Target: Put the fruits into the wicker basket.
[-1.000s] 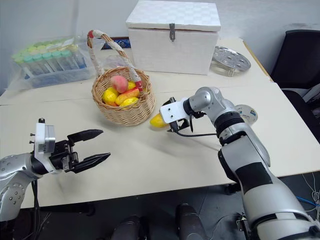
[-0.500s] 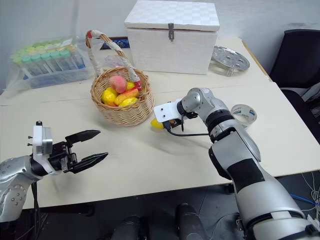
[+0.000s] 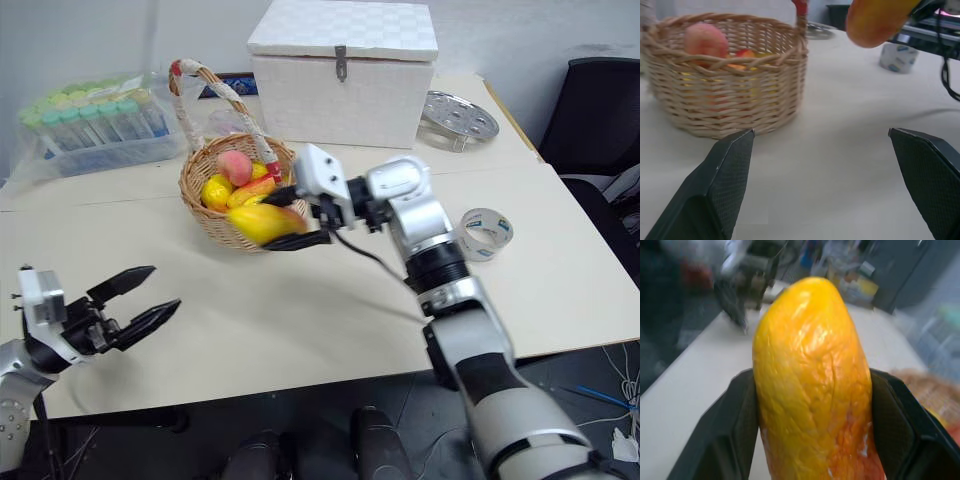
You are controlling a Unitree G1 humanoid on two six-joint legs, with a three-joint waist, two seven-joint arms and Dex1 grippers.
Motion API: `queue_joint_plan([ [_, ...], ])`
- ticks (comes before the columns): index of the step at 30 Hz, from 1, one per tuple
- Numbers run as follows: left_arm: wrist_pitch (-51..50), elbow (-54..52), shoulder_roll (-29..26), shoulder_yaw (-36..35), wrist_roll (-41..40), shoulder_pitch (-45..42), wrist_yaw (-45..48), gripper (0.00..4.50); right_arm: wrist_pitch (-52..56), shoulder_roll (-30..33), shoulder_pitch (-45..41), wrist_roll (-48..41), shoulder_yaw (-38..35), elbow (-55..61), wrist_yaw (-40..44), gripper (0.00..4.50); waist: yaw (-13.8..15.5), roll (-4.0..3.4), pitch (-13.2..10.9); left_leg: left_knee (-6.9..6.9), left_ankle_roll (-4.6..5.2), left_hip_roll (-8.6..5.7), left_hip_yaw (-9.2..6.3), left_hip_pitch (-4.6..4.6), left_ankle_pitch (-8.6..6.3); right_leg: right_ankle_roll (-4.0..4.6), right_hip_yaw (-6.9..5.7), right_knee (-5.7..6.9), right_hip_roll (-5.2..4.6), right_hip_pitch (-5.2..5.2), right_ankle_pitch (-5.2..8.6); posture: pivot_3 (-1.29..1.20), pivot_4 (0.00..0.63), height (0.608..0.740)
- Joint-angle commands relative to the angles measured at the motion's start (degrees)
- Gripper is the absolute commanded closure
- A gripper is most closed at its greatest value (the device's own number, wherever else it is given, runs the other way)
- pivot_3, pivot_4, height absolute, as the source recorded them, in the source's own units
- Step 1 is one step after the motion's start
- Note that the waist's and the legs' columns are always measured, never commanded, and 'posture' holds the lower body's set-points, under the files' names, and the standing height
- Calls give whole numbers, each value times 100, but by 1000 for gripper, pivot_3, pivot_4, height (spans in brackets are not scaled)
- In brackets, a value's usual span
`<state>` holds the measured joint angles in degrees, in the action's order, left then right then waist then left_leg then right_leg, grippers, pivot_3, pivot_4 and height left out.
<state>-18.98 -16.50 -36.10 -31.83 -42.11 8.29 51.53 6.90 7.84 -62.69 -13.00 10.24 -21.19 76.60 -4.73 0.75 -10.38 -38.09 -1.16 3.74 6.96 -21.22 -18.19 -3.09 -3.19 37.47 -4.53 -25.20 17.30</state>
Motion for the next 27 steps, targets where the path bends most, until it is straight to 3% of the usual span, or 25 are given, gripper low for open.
queue_joint_plan([
  [1, -83, -458, 69, -255, -421, -16, -241, 0, 606, -411, 67, -10, 17, 922, -1152, 1918, 26, 9, 5, 0, -2, -1, -2, 0, -1, 1, -1, -2, -2, 0, 0, 0, 150, 740],
  [7, -319, -878, 75, -150, -679, -50, -596, 0, -568, -983, -98, 1463, 612, 106, -3160, 1918, 33, 25, 15, 0, -1, -10, -7, 0, -4, 7, -4, -5, -10, 1, 4, 0, 150, 740],
  [11, -556, -1384, 127, -286, -1030, 174, -942, 0, -510, -1090, -575, 2425, 810, -689, -4604, 1918, -5, 25, 15, 0, -3, -10, -5, -8, -3, 9, -2, -2, -7, -6, 5, 0, 150, 740],
  [16, -604, -1680, 222, -201, -1052, 348, -1216, 0, -410, -1271, -903, 2738, 852, -1341, -5202, 1918, -30, 25, 15, 4, -9, -3, 2, -9, 0, 18, 3, 0, 1, -15, 10, 0, 150, 740],
  [19, -627, -1802, 260, -108, -1068, 338, -1364, 0, -215, -1386, -962, 2720, 896, -1576, -5079, 1918, -24, 25, 15, 4, -10, -3, 3, -9, 1, 22, 3, -1, 3, -17, 12, 0, 150, 740],
  [24, -627, -1825, 250, 12, -1056, 248, -1479, 0, -209, -1571, -1022, 2577, 810, -1816, -5011, 236, -19, 26, 15, 4, -9, -3, 2, -11, 0, 22, 3, -1, 2, -17, 12, 0, 150, 740],
  [27, -619, -1829, 222, 51, -1055, 198, -1508, 0, -72, -1657, -929, 2037, 447, -1680, -4659, 37, -15, 26, 15, 4, -9, -3, 1, -12, 0, 22, 2, -2, 3, -17, 12, 0, 150, 740],
])
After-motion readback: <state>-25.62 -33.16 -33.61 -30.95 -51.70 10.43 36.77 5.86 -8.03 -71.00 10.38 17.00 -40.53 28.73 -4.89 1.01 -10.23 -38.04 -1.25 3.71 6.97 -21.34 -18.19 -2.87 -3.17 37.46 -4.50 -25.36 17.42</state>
